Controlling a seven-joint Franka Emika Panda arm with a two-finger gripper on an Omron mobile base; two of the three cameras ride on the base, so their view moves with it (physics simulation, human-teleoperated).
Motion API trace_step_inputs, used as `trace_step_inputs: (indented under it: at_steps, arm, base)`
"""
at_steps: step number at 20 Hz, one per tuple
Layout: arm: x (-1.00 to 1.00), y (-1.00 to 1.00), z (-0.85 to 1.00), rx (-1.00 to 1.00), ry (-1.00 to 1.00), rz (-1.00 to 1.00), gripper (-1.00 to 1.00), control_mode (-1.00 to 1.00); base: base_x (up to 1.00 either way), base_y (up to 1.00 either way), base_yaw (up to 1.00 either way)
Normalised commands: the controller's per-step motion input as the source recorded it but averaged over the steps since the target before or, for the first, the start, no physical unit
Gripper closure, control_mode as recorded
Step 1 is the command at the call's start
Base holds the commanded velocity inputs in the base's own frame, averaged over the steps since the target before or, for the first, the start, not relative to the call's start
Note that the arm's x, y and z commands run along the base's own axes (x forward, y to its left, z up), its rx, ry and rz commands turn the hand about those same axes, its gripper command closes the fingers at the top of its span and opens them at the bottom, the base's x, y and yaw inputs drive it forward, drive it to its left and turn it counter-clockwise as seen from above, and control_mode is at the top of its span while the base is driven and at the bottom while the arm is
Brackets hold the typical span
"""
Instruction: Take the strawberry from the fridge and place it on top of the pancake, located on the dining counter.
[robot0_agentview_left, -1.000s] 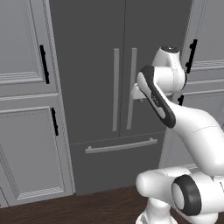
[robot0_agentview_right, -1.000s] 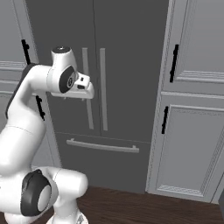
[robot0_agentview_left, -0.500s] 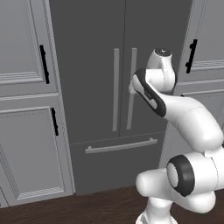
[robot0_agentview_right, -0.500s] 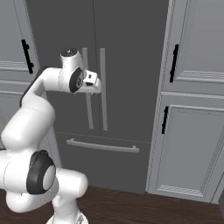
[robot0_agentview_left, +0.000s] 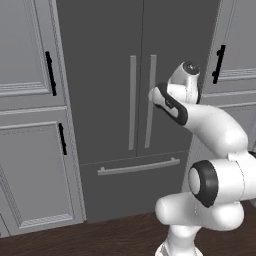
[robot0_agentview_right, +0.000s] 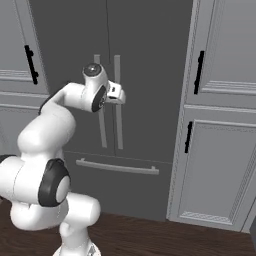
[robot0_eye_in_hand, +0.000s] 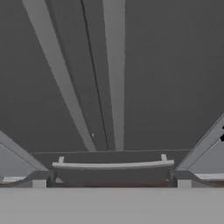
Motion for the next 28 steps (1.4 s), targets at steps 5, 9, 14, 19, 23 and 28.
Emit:
trace_step_inputs:
  at_steps: [5, 9, 14, 19, 23, 28]
  arm:
    - [0.43, -0.09, 0.11, 0.02, -0.01, -0.04, -1.00, -1.00]
    - [0.24, 0.08, 0.00, 0.00, -0.19, -0.02, -1.00, -1.00]
    - [0.28, 0.08, 0.00, 0.00, -0.26, -0.04, -1.00, -1.00]
    - [0.48, 0.00, 0.03, 0.00, -0.06, -0.05, -1.00, -1.00]
    - [0.60, 0.00, 0.00, 0.00, 0.02, 0.00, -1.00, -1.00]
    - [0.62, -0.01, -0.04, 0.00, -0.04, 0.00, -1.00, -1.00]
  base:
    - [0.00, 0.00, 0.00]
    - [0.00, 0.00, 0.00]
    - [0.00, 0.00, 0.00]
    - [0.00, 0.00, 0.00]
    - [0.00, 0.00, 0.00]
    - [0.00, 0.00, 0.00]
